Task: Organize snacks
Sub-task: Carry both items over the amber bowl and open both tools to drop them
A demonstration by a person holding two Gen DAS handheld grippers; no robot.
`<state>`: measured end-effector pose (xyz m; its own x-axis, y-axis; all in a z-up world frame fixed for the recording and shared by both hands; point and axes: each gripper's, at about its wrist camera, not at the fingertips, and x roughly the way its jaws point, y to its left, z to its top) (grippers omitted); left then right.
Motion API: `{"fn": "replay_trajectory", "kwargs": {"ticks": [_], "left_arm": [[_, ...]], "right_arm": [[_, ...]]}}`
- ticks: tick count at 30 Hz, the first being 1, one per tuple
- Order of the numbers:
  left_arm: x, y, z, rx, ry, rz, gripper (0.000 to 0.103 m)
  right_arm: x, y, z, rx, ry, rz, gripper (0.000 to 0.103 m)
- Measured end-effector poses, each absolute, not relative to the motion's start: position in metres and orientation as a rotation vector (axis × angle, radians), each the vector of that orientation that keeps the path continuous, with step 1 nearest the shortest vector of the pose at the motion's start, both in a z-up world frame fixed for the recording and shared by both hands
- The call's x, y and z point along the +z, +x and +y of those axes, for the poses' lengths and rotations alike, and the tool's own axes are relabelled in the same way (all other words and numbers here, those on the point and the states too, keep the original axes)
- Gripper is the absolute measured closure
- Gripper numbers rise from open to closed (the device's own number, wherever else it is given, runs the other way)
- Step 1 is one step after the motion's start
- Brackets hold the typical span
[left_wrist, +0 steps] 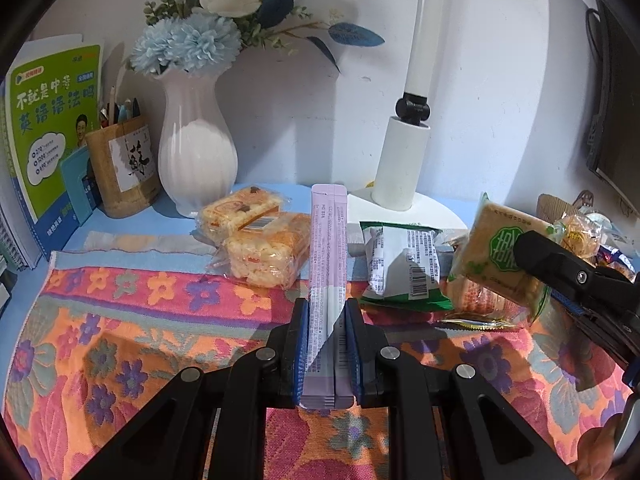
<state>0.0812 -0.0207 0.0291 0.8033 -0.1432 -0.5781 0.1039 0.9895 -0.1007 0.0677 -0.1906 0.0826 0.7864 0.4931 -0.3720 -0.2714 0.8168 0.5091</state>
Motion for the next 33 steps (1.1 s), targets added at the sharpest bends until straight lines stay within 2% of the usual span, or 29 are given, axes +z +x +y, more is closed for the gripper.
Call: {"fn": "replay_trajectory", "kwargs": {"ticks": [8, 12, 17, 24, 29, 30, 31, 32, 33], "left_arm": [[0.064, 0.065, -0.034, -0.175, -0.101, 0.605, 0.086], [0.110, 0.061, -0.070, -0.251, -0.069, 0.581, 0.086], [0.142, 0.074, -0.133, -0.325, 0.013, 0.607, 0.086], [0.149, 0.095, -0.206, -0.456, 0.010, 0.690, 0.086], [0.128, 0.114, -0.236, -0.509, -0.049, 0.819, 0.085], [0.124, 0.116, -0.239, -0.482, -0.038, 0.833, 0.085], [0.122, 0.118, -0.240, -0.482, -0.036, 0.841, 0.078], [0.120, 0.119, -0.240, -0.489, -0.035, 0.851, 0.067], [0.119, 0.121, -0.240, -0.485, -0.033, 0.866, 0.037]], "right_arm": [[0.115, 0.049, -0.209, 0.432, 0.481, 0.421, 0.086], [0.149, 0.041, -0.231, 0.439, 0.478, 0.376, 0.086], [0.190, 0.039, -0.276, 0.396, 0.435, 0.344, 0.086], [0.216, 0.046, -0.364, 0.254, 0.396, 0.339, 0.086], [0.210, 0.053, -0.416, 0.132, 0.402, 0.388, 0.085], [0.206, 0.056, -0.424, 0.108, 0.398, 0.410, 0.083], [0.202, 0.058, -0.428, 0.099, 0.398, 0.425, 0.075], [0.196, 0.060, -0.439, 0.086, 0.406, 0.465, 0.067], [0.192, 0.063, -0.443, 0.088, 0.420, 0.489, 0.042]]}}
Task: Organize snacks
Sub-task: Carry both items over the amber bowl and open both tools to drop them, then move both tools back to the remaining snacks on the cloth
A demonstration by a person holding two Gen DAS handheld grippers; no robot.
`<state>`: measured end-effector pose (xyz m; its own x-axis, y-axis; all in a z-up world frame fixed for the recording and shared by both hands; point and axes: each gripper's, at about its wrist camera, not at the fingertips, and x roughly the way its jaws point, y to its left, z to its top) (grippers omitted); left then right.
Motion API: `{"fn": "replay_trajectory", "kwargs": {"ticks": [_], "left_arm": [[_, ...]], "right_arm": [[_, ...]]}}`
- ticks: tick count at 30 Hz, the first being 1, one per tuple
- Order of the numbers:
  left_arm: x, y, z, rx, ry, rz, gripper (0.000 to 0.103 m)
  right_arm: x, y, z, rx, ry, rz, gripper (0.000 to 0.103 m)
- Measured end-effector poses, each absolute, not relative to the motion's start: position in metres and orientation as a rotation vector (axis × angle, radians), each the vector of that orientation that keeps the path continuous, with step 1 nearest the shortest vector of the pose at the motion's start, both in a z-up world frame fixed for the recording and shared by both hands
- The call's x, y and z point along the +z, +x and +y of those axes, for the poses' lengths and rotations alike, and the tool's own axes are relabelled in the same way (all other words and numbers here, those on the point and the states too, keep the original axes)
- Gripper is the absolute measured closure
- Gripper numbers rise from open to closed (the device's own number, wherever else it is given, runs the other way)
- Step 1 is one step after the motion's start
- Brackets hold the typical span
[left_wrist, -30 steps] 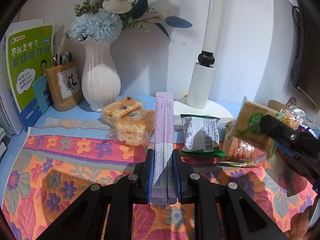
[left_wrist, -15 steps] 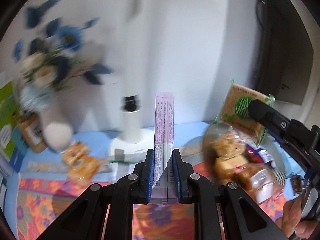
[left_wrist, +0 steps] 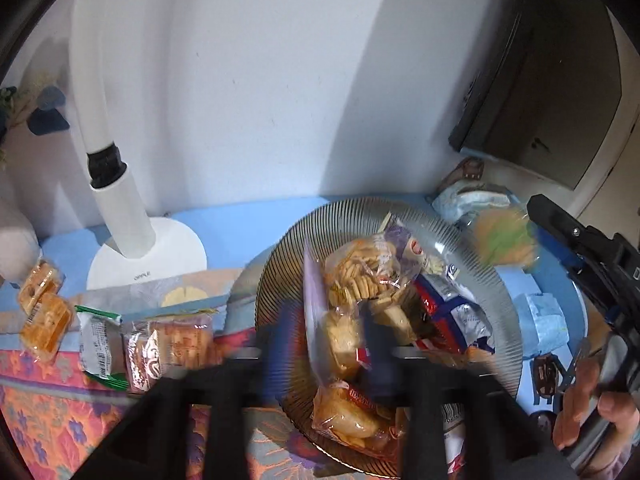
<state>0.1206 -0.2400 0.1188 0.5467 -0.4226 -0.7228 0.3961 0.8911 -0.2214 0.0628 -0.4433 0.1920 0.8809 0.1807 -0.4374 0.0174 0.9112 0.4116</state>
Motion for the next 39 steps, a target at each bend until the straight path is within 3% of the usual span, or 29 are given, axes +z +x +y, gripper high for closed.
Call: {"fn": "replay_trajectory", "kwargs": {"ticks": [1, 2, 4, 14, 22, 30, 39], "left_arm": [[0.120, 0.121, -0.238, -0.480, -0.033, 0.858, 0.013], [0.123, 0.118, -0.236, -0.473, -0.036, 0.830, 0.010], [0.130, 0.111, -0.228, -0.439, -0.007, 0.765, 0.010], [0.130, 0.119, -0.175, -0.331, 0.015, 0.783, 0.010], [0.141, 0.128, -0.078, -0.197, -0.033, 0.723, 0.010], [0.121, 0.142, 0.019, -0.031, -0.069, 0.727, 0.010], [0.065, 0.161, 0.051, -0.042, -0.116, 0.767, 0.010]], "right_arm": [[0.188, 0.064, -0.448, 0.091, 0.443, 0.509, 0.022], [0.188, 0.061, -0.452, 0.090, 0.459, 0.507, 0.021], [0.190, 0.058, -0.449, 0.097, 0.463, 0.489, 0.021], [0.203, 0.062, -0.403, 0.155, 0.494, 0.495, 0.021], [0.210, 0.075, -0.309, 0.269, 0.402, 0.543, 0.018], [0.165, 0.099, -0.222, 0.387, 0.423, 0.641, 0.017], [0.103, 0.129, -0.159, 0.404, 0.387, 0.713, 0.017]]}}
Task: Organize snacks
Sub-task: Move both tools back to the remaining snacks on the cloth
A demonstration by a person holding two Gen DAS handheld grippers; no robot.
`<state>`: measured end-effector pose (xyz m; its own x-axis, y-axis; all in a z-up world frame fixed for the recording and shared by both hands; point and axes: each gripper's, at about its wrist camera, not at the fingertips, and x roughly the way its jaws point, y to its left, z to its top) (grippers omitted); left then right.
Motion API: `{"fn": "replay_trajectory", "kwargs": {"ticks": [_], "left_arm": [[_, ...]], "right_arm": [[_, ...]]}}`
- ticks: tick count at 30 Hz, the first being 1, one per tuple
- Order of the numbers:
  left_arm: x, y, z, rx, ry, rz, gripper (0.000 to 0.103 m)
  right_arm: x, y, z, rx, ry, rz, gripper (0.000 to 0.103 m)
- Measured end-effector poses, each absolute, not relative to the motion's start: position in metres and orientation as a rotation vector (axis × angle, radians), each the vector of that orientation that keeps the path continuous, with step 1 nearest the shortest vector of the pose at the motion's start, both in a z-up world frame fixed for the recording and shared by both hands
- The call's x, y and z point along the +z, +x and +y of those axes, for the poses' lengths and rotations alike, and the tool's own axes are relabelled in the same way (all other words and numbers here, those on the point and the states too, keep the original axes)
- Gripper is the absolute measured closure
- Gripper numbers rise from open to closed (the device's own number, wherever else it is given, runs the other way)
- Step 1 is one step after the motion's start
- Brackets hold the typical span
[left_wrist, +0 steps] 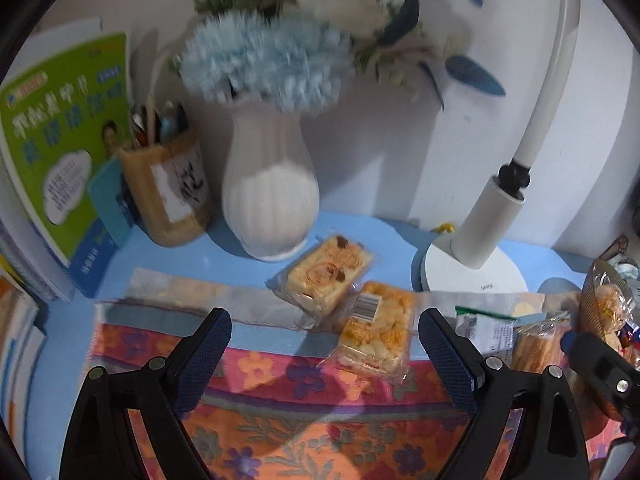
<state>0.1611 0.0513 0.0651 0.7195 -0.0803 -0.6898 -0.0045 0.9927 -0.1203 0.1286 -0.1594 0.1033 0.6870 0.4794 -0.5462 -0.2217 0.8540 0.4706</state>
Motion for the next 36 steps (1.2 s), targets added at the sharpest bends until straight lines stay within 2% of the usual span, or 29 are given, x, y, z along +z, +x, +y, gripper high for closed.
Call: {"fn": "replay_trajectory", "kwargs": {"ticks": [4, 7, 12, 15, 16, 20, 36], "left_arm": [[0.046, 0.171, 0.042, -0.093, -0.112, 0.788, 0.010], [0.035, 0.177, 0.032, -0.145, -0.116, 0.797, 0.010], [0.008, 0.183, 0.016, -0.160, -0.099, 0.814, 0.010], [-0.005, 0.188, 0.005, -0.131, -0.038, 0.851, 0.007], [-0.006, 0.188, 0.001, -0.134, -0.019, 0.850, 0.000], [-0.009, 0.189, -0.008, -0.132, 0.014, 0.864, 0.000], [-0.006, 0.190, -0.007, -0.133, 0.012, 0.868, 0.000]], "right_arm": [[0.095, 0.128, -0.157, 0.333, 0.346, 0.683, 0.017], [0.092, 0.107, -0.171, 0.242, 0.371, 0.591, 0.017], [0.065, 0.108, -0.180, 0.174, 0.344, 0.608, 0.016], [0.047, 0.113, -0.191, 0.117, 0.383, 0.643, 0.000], [0.043, 0.118, -0.197, 0.122, 0.423, 0.662, 0.000], [0.032, 0.122, -0.217, 0.149, 0.568, 0.658, 0.000], [0.033, 0.124, -0.204, 0.119, 0.508, 0.678, 0.000]]}}
